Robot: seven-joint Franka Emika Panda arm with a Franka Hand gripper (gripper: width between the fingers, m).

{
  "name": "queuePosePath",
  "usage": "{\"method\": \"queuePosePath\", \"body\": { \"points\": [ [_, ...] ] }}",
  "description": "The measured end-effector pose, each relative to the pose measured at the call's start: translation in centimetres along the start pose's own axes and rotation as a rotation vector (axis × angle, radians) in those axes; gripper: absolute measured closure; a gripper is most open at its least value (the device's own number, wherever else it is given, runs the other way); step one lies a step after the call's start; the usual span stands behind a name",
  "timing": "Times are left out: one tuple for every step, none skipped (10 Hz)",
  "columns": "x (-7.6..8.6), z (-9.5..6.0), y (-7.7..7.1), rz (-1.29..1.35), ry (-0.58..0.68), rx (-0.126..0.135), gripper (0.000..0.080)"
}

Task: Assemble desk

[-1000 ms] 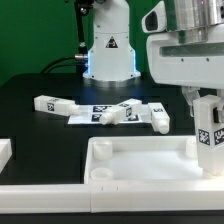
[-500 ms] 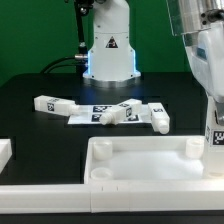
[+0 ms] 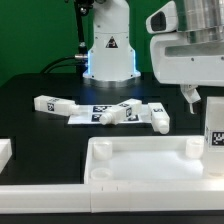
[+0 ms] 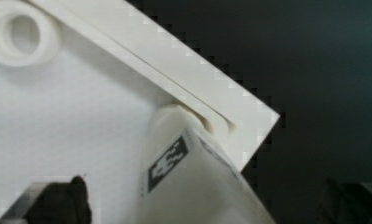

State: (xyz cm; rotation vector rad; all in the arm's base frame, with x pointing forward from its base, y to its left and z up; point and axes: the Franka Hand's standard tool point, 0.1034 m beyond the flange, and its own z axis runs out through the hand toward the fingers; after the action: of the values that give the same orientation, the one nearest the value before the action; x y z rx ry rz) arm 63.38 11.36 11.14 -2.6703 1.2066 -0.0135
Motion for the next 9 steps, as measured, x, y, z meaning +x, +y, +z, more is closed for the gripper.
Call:
{"method": "queuePosePath", "body": {
  "points": [
    [0.05,0.02,0.05,-0.074,0.001,-0.002,0.0151],
    [0.16,-0.02,0.09,-0.183,0.005,-0.007,0.015],
    [0.43,-0.23,0.05,-0.414,0.017,-0.048,0.015],
    [0.67,-0.33,-0.38,-0.58,0.03,-0.066,0.015],
    [0.48,-0.23,-0.42,-0.462,0.024,-0.051,0.015],
    [0.54,-0.24,-0.37,-0.468,0.025,-0.052,0.0267],
    [0.51,-0.23,-0.39,-0.444,0.025,-0.051,0.0267],
    [0.47,-0.22,-0.42,-0.37,0.026,-0.049,0.04],
    [0.66,-0.19,-0.08,-0.278,0.026,-0.054,0.0505]
  ]
}}
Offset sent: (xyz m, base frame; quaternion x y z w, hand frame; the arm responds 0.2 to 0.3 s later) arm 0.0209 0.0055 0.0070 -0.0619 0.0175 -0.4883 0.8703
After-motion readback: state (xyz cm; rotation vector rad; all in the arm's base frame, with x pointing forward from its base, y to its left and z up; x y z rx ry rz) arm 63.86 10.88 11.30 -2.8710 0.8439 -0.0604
